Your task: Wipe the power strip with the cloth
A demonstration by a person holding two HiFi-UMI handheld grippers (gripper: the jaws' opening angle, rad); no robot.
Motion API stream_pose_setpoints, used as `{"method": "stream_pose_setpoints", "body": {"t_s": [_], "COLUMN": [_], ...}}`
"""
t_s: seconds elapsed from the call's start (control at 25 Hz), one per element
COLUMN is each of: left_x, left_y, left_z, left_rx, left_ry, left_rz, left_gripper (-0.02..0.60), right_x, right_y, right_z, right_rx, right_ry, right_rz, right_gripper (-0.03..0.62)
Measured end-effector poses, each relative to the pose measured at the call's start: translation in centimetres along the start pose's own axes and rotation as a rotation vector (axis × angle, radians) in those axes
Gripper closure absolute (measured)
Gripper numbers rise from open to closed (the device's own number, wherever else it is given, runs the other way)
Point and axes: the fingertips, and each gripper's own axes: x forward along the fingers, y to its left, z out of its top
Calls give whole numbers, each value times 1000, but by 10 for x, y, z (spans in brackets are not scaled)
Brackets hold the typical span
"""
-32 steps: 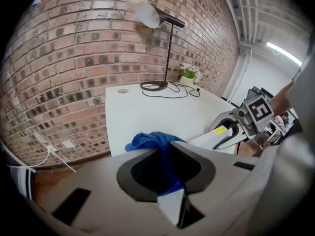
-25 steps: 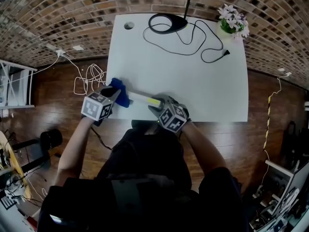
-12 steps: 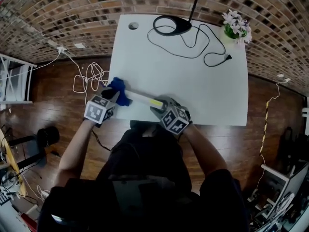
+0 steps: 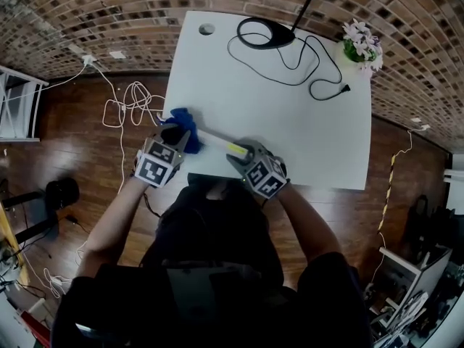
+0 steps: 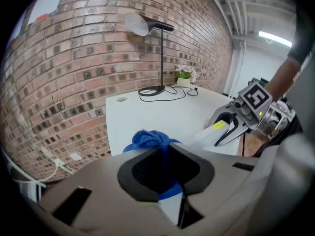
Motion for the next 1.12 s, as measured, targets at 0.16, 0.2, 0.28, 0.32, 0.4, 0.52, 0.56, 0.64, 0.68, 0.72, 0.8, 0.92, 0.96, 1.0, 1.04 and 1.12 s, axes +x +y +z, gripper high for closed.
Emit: {"method": "stream_pose_setpoints", "body": {"t_s": [0.16, 0.2, 0.28, 0.32, 0.4, 0.52, 0.56, 0.64, 0.68, 0.72, 0.8, 0.92, 0.96, 1.0, 1.04, 1.12], "left_x": [0, -1, -1, 1, 7, 15, 17, 20, 22, 23, 25, 29, 31, 32, 32, 33], "left_y": [-2, -2, -11, -20, -44, -71, -76, -84, -88, -92, -99, -111, -114, -117, -119, -124], "left_z": [-1, -1, -1, 1, 4, 8, 10, 12, 14, 16, 19, 21, 21, 20, 19, 22], "left_rx": [27, 43, 113, 145, 174, 188, 182, 171, 166, 159, 154, 170, 175, 179, 179, 170], "left_ry": [23, 24, 33, 38, 48, 64, 65, 70, 72, 73, 82, 90, 96, 104, 109, 104], "left_rz": [1, 0, -4, -20, -62, -95, -108, -129, -142, -156, -174, -188, -189, -191, -195, -210], "left_gripper": [522, 522, 522, 522, 522, 520, 520, 520, 520, 520, 520, 520, 519, 520, 518, 518], "right_x": [2, 2, 2, 2, 2, 2, 2, 1, 1, 0, 0, 1, 1, 1, 2, 2], "right_y": [2, 2, 2, 2, 2, 3, 3, 3, 3, 3, 3, 3, 3, 3, 3, 4], "right_z": [1, 2, 3, 3, 2, 3, 3, 2, 1, 1, 1, 1, 1, 1, 1, 2], "right_rx": [1, -2, -6, -8, -8, -5, -5, -6, -7, -8, -9, -10, -10, -10, -11, -11], "right_ry": [1, 2, 2, 1, 2, 3, 2, 1, 1, 0, -3, -6, -6, -5, -5, -3], "right_rz": [-5, -6, -5, -4, -3, -3, -3, -2, -2, -2, -2, -4, -4, -4, -4, -2], "right_gripper": [442, 442, 444, 444, 444, 444, 444, 444, 444, 444, 444, 444, 444, 444, 444, 444]}}
